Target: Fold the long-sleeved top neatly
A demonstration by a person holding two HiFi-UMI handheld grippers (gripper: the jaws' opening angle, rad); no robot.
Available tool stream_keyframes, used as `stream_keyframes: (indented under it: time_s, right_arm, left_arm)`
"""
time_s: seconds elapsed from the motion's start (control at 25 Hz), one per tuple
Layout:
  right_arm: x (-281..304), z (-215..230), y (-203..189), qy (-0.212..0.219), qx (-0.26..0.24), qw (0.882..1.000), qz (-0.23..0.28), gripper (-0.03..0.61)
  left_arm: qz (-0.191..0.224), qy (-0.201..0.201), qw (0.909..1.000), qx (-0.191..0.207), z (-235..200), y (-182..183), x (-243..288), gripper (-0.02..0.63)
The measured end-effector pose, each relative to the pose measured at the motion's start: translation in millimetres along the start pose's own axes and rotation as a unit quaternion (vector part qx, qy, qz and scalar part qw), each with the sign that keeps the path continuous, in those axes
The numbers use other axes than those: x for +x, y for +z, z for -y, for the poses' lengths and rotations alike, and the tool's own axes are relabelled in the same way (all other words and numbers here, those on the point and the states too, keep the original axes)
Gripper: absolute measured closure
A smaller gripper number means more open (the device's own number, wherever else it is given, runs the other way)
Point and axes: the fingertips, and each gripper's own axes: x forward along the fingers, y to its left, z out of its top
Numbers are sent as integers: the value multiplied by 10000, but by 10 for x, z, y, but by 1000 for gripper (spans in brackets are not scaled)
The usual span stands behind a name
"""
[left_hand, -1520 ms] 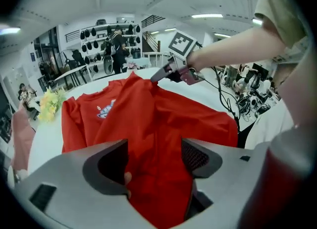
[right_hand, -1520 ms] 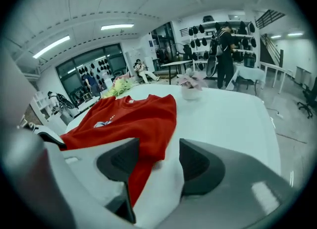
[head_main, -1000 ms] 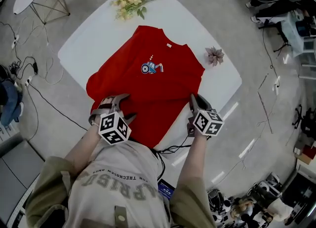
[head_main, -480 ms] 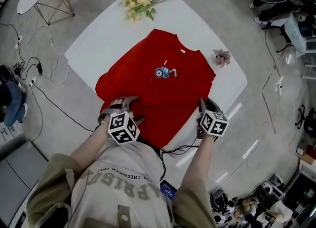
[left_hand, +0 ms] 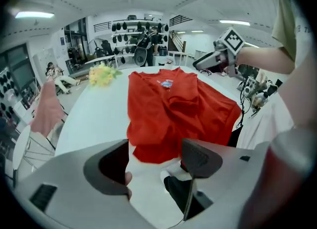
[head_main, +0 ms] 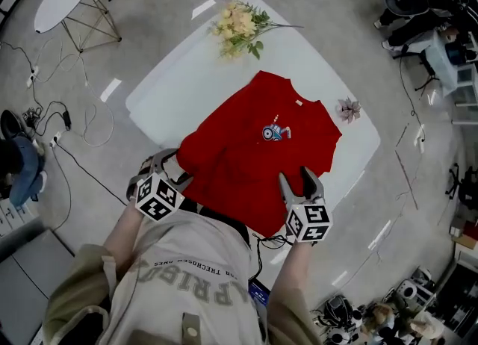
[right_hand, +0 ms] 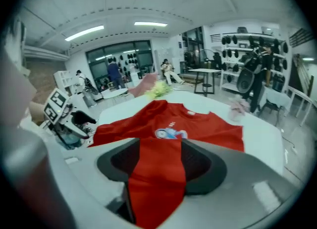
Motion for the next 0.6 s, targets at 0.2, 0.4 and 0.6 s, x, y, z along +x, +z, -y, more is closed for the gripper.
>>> stream_keyframes:
  time_s: [0.2, 0.4, 0.6]
  right_arm:
    - [636, -1765, -25, 1492, -1192, 9809, -359, 330]
    - [1067, -2747, -257, 2011, -2282, 9473, -1006, 330]
    - [1312, -2786, -519, 1777, -2704, 9307, -1705, 336]
  left_arm:
    - [-190, -8, 9998, 59, -325, -366, -78, 281]
    - [-75, -69, 9998, 151, -483, -447, -152, 281]
    - [-21, -132, 9997, 204, -557, -506, -162, 281]
